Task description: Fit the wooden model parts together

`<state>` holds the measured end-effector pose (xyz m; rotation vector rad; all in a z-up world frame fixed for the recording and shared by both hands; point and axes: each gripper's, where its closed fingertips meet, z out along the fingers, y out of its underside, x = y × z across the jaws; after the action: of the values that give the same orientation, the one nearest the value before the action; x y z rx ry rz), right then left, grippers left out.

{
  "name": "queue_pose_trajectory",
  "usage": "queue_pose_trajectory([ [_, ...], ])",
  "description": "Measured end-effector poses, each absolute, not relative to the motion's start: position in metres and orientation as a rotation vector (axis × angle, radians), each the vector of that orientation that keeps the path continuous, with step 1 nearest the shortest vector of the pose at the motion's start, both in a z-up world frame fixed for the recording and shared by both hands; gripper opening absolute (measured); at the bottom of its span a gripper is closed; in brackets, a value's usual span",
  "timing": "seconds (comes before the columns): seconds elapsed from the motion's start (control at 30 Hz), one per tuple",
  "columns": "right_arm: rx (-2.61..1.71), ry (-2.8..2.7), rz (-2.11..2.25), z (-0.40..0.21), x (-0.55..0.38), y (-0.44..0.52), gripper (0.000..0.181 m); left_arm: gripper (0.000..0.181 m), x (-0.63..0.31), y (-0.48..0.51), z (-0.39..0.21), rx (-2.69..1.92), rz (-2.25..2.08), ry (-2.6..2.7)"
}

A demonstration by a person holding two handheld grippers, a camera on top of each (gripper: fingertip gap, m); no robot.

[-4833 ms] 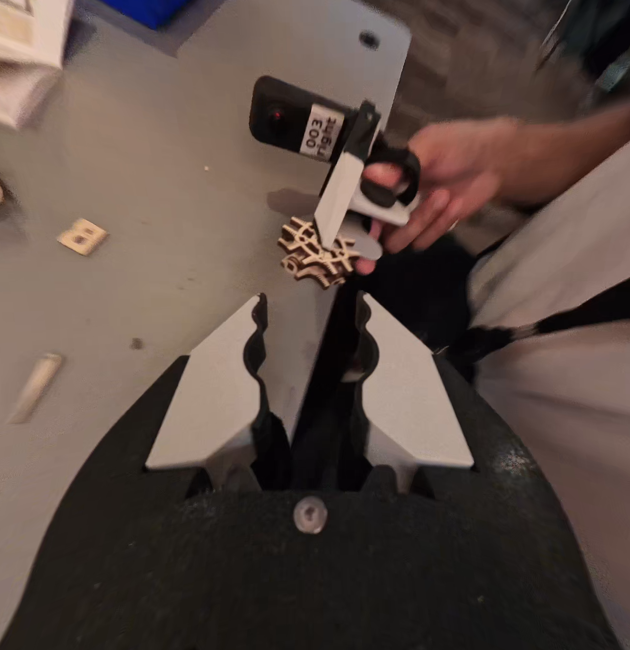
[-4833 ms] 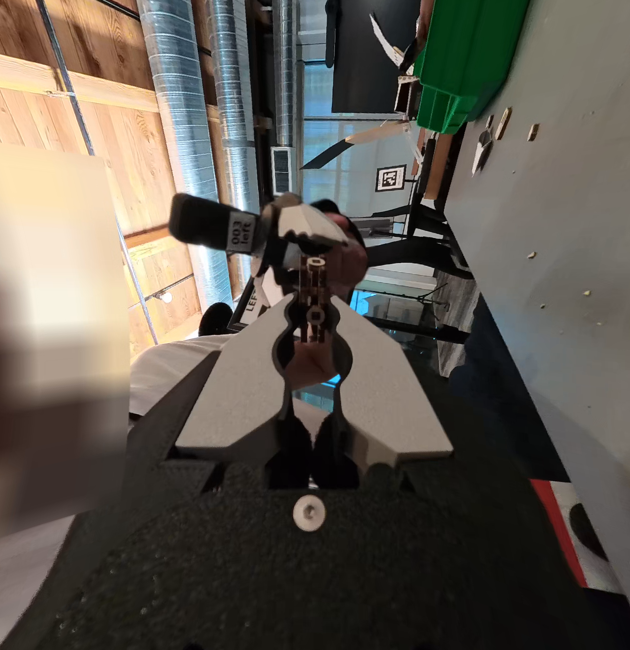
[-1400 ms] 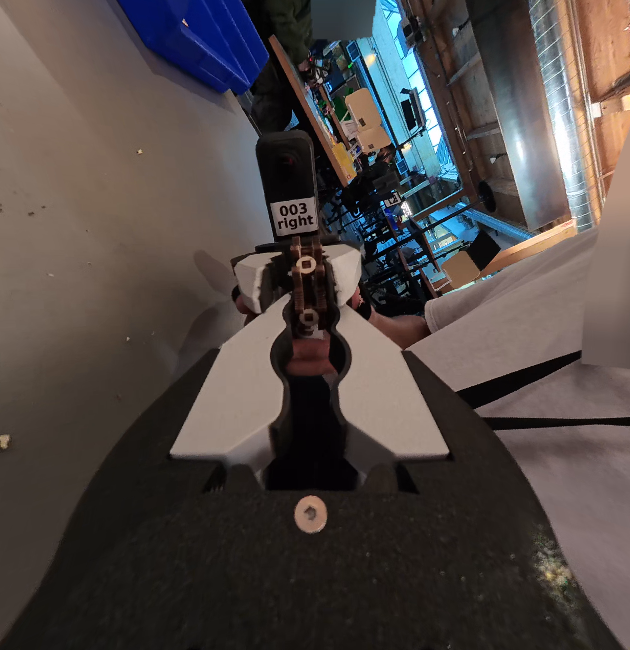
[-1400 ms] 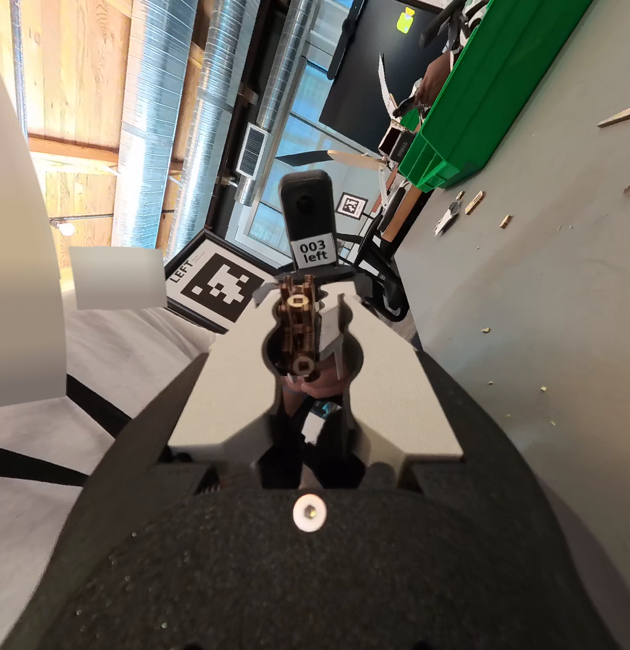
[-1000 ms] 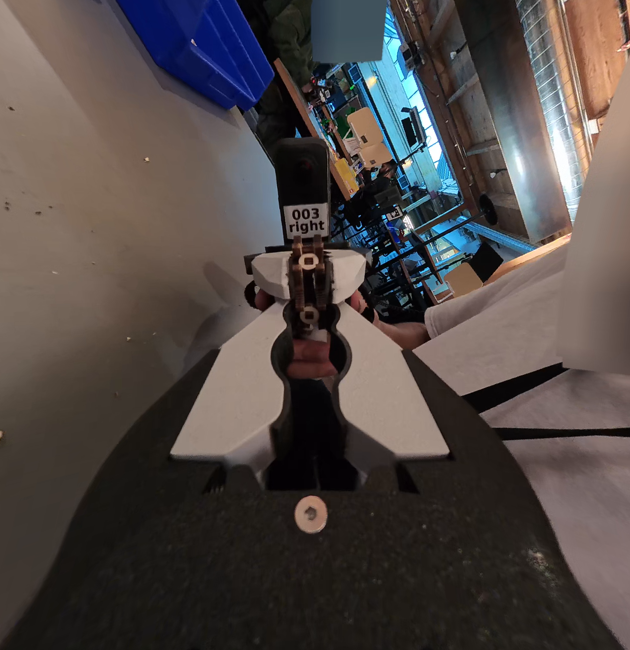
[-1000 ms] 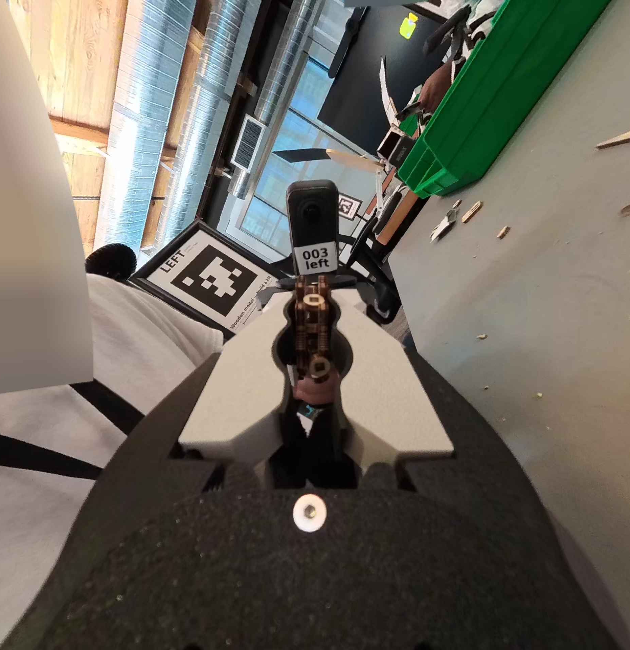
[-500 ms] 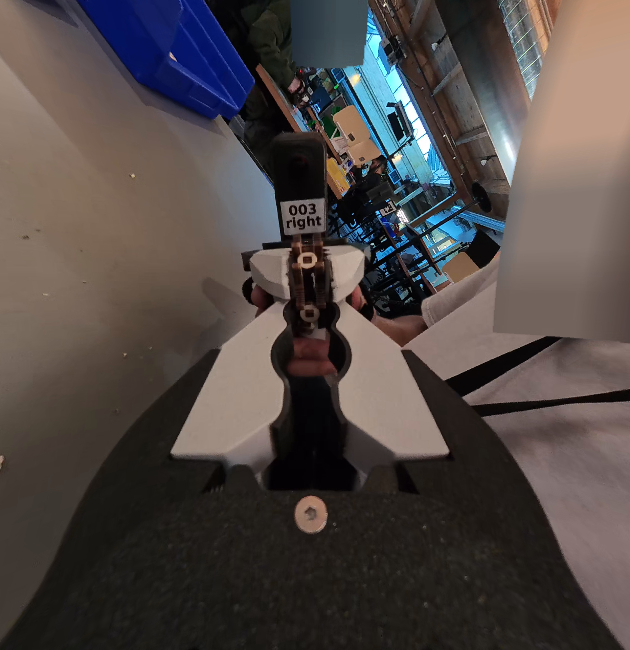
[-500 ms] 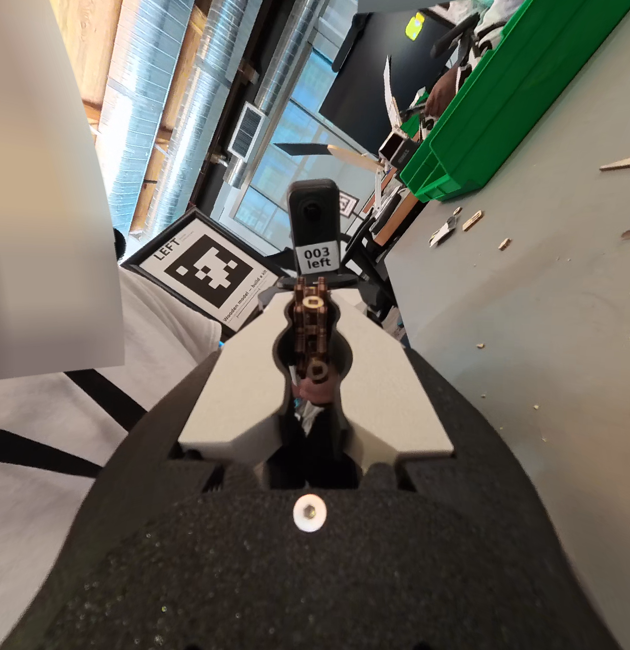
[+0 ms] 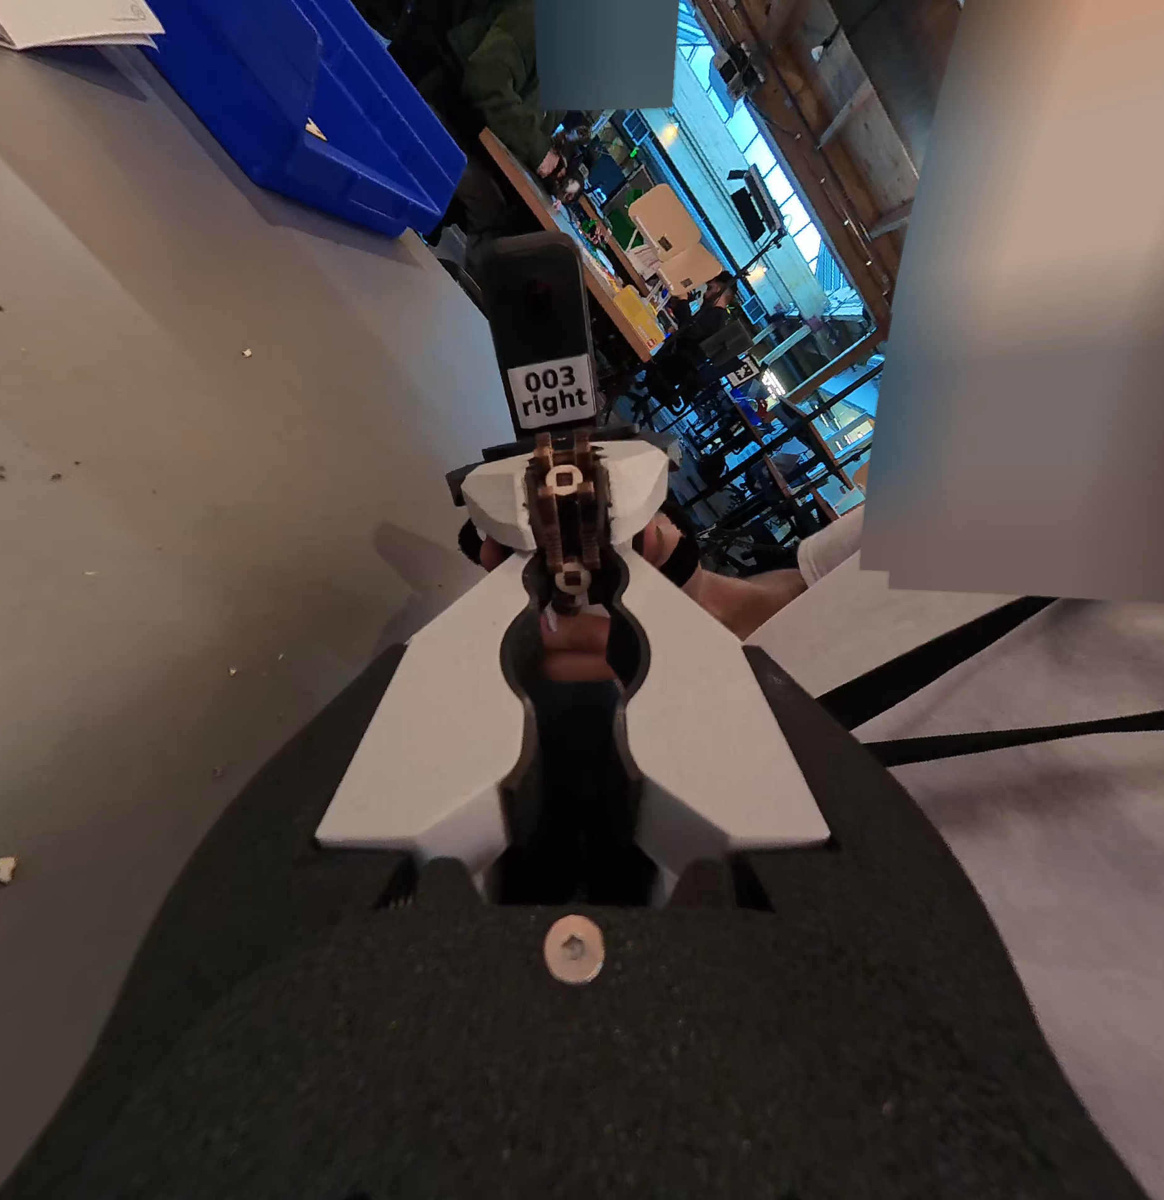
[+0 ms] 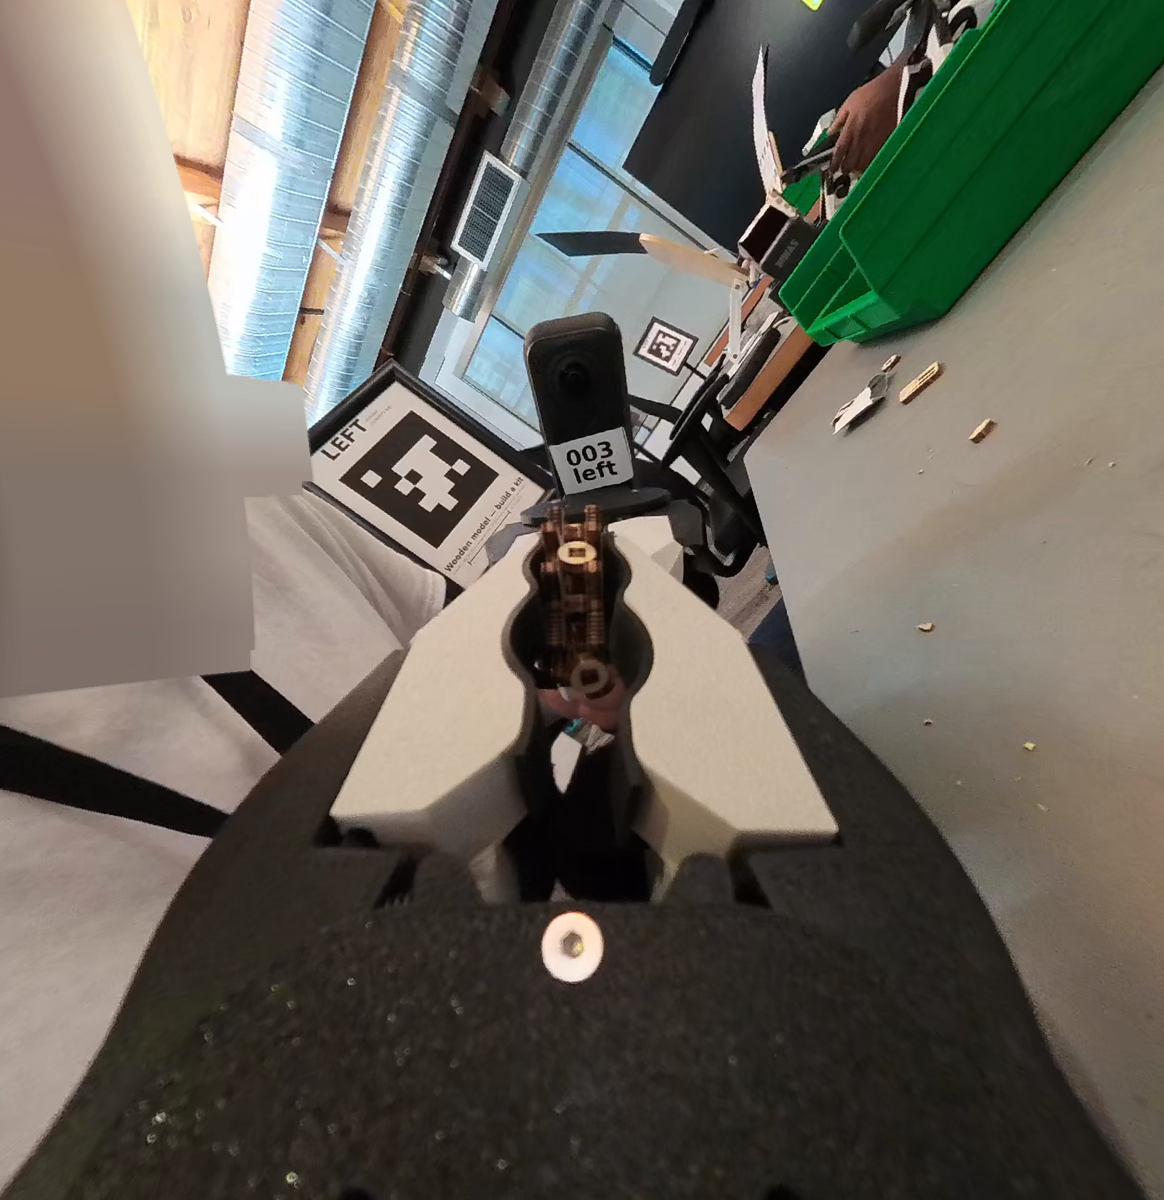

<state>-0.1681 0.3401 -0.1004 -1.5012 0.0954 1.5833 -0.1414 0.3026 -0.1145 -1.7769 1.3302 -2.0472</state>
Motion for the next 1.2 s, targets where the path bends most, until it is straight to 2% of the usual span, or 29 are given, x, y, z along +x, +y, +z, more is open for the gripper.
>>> queue_pose_trajectory([
  [0.17, -1.554, 0.111, 1.565, -0.114, -0.162, 0.347, 0.012, 0.011, -0.139, 0.307, -0.126, -1.866, -2.105, 1.307],
  [0.23, -1.568, 0.135, 1.510, -0.116, -0.140, 0.350, 0.031, 0.011, -0.139, 0.314, -0.127, -1.895, -2.144, 1.250],
  [0.33, -1.650, 0.146, 1.291, -0.123, -0.095, 0.351, 0.036, 0.011, -0.140, 0.325, -0.132, -1.992, -2.242, 1.079],
  [0.57, -1.834, -0.343, 0.765, -0.139, -0.115, 0.339, 0.051, 0.011, -0.141, 0.331, -0.146, -2.210, -2.415, 0.692],
  [0.67, -1.693, -0.534, 0.552, -0.131, -0.131, 0.338, 0.059, 0.011, -0.143, 0.334, -0.151, -2.283, -2.450, 0.564],
  [0.87, -1.718, -0.763, 0.168, -0.154, -0.143, 0.330, 0.045, 0.011, -0.150, 0.336, -0.150, -2.333, -2.557, 0.345],
  [1.0, -1.770, -0.812, 0.076, -0.160, -0.155, 0.330, 0.059, 0.011, -0.153, 0.333, -0.149, -2.344, -2.588, 0.286],
  [1.2, -1.762, -0.736, 0.148, -0.151, -0.149, 0.330, 0.055, 0.011, -0.158, 0.328, -0.152, -2.360, -2.601, 0.302],
])
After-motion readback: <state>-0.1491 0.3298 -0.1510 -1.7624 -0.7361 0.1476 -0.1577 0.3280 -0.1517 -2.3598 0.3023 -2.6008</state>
